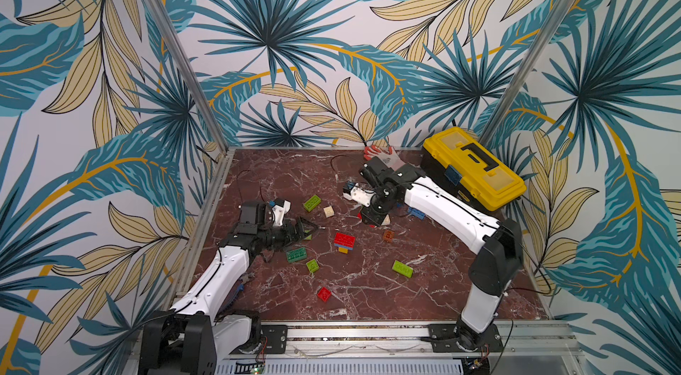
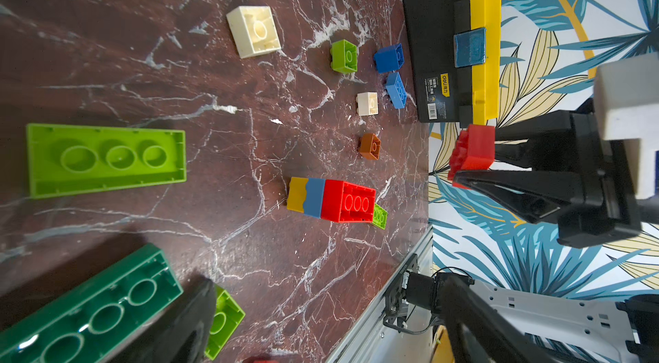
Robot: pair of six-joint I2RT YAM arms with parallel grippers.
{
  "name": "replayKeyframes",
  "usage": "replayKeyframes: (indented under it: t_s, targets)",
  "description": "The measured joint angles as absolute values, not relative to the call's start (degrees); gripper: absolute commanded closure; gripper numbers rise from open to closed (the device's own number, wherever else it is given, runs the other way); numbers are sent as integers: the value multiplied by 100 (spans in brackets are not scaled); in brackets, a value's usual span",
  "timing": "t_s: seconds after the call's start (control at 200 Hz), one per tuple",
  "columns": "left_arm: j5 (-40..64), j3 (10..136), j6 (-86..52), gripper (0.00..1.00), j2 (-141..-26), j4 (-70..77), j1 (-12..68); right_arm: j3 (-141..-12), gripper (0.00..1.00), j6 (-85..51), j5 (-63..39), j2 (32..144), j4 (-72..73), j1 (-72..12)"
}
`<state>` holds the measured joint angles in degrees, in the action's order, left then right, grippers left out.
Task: Assemble a carrot with lego
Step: Pick up the lego brick from the center of the board, then assemble the lego brick with the lego brick.
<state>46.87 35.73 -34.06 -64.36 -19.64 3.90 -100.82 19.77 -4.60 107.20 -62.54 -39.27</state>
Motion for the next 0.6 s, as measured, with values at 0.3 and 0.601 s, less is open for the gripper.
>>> replayKeyframes:
  t_s: [0.3, 0.601]
  targets:
    - [4670, 3573, -3391, 1, -6534, -2005, 353, -10908, 70, 1994, -473, 11841, -6810, -4602]
    - [4630, 3573, -3389, 1, -6602, -2040, 351, -11408, 70, 2051, -419, 12079, -7214, -4947]
